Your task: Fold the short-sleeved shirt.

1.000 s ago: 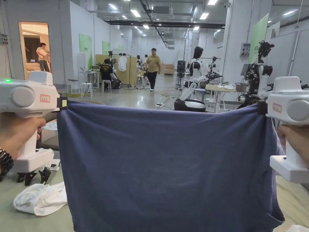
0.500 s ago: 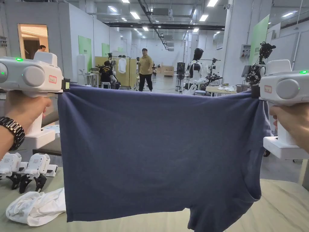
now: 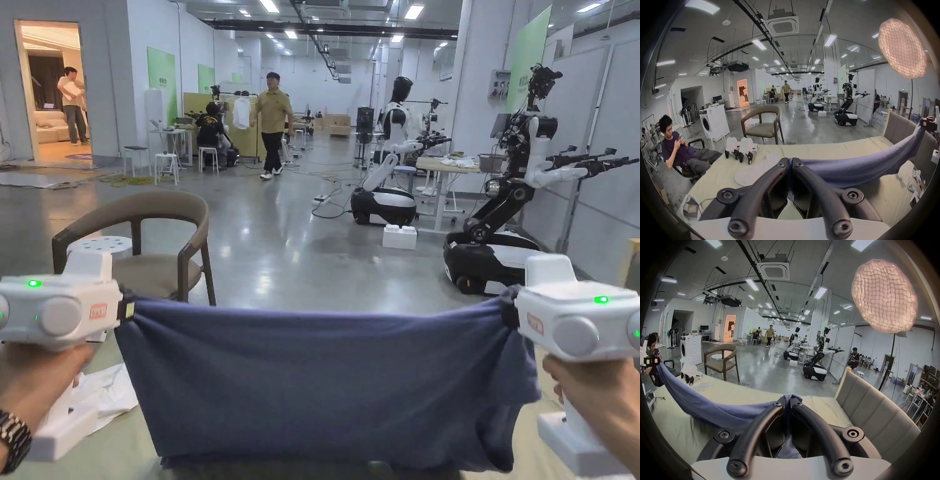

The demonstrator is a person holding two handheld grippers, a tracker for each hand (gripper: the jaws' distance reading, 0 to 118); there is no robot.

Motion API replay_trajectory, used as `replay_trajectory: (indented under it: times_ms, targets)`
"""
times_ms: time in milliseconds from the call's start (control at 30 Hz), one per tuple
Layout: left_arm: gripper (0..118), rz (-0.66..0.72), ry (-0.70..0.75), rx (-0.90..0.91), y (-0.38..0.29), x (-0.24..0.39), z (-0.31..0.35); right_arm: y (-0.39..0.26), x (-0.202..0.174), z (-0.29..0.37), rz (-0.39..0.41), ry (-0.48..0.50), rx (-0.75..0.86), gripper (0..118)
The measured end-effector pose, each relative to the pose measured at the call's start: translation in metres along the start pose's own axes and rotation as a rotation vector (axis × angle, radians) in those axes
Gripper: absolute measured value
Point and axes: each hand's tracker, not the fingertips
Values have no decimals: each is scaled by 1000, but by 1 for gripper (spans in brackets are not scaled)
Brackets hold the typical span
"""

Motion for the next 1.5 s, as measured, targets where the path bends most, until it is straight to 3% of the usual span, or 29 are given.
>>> replay_trajectory:
  times_ms: [433,833,1233,1500]
  targets:
    - [0,107,-52,1,-122,-8,121,-126,6,130,-52,18,-96,3]
    - [0,153,-50,-106,-225,-29,204,-196,-8,240,9,24,-228,3]
    - [0,87,-36,-512,-341,-12,220,-333,-26,240,-9,81,-618,3]
    - [1,23,-27,-617,-369,1,212,-374,-31,231,-21,85,-699,9]
